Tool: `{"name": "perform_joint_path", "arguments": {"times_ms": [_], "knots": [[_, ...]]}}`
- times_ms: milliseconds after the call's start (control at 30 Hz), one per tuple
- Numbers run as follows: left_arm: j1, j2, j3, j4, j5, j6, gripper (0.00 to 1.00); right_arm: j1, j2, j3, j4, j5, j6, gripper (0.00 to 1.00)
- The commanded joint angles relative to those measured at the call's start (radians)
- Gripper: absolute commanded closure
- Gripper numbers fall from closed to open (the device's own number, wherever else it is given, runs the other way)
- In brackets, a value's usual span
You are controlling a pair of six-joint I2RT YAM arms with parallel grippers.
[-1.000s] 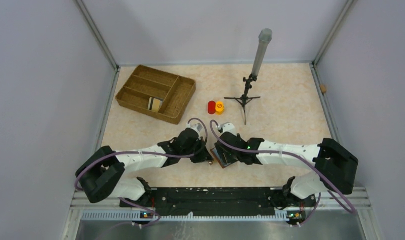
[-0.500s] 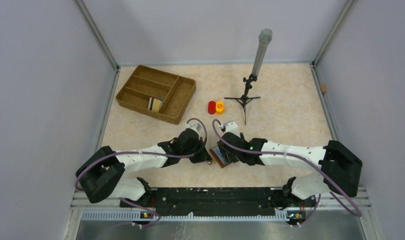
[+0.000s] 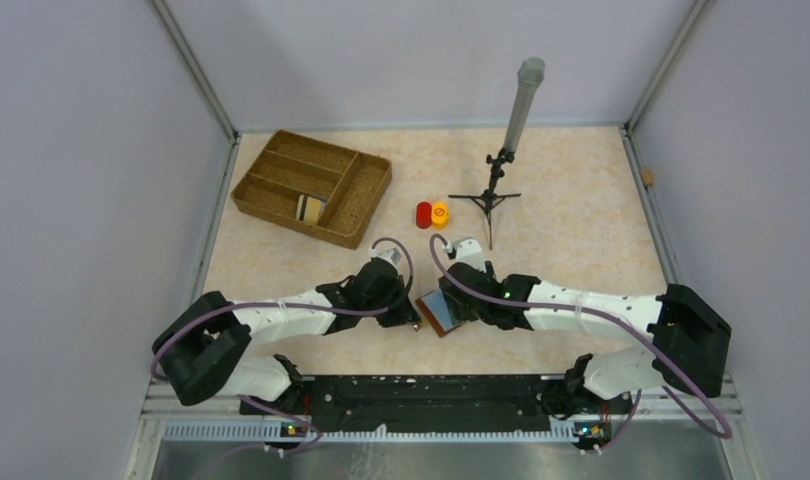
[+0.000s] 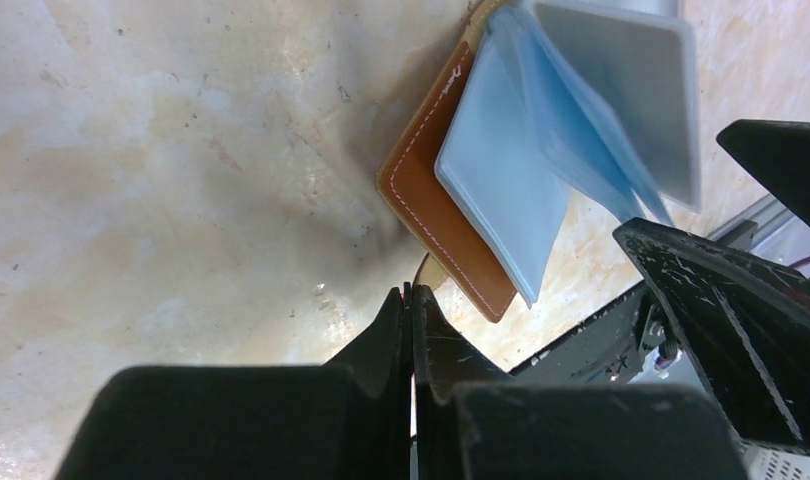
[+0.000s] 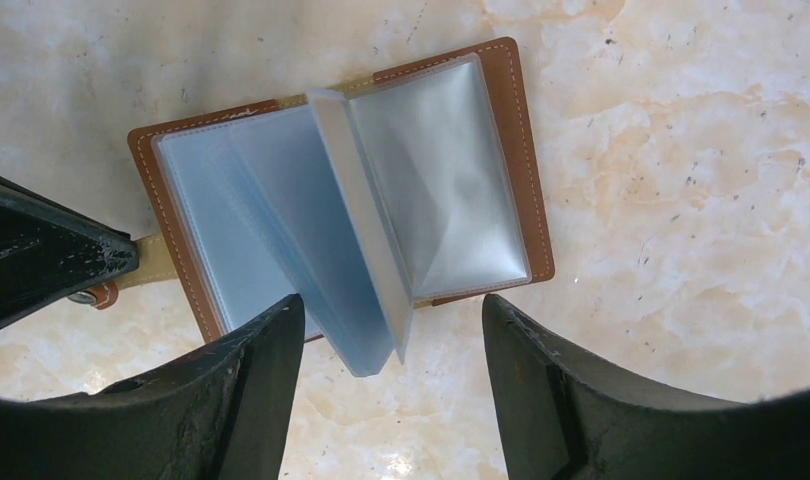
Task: Put the credit cards into the card holder
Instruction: Turn over the card slot in the card holder.
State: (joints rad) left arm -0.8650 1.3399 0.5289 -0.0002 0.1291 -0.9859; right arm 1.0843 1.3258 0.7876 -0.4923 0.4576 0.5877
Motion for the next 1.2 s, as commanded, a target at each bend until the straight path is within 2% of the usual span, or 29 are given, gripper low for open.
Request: {"name": "perform_joint_path", "arguments": {"times_ms": [0, 200, 1167], "knots": [[0.005, 0.017, 0.005, 0.005, -0.026, 0.025, 1.00, 0.010, 0.009, 0.042, 0.004, 0.010, -0.001, 0.36], [0.008, 0.018, 0.008, -0.026, -0.032, 0.030, 1.00, 0.011, 0.050, 0.058, -0.031, 0.046, 0.020, 0.36], [0.026, 0.031, 0.008, -0.030, -0.032, 0.035, 1.00, 0.041, 0.070, 0.089, -0.004, 0.020, 0.002, 0.32]]}}
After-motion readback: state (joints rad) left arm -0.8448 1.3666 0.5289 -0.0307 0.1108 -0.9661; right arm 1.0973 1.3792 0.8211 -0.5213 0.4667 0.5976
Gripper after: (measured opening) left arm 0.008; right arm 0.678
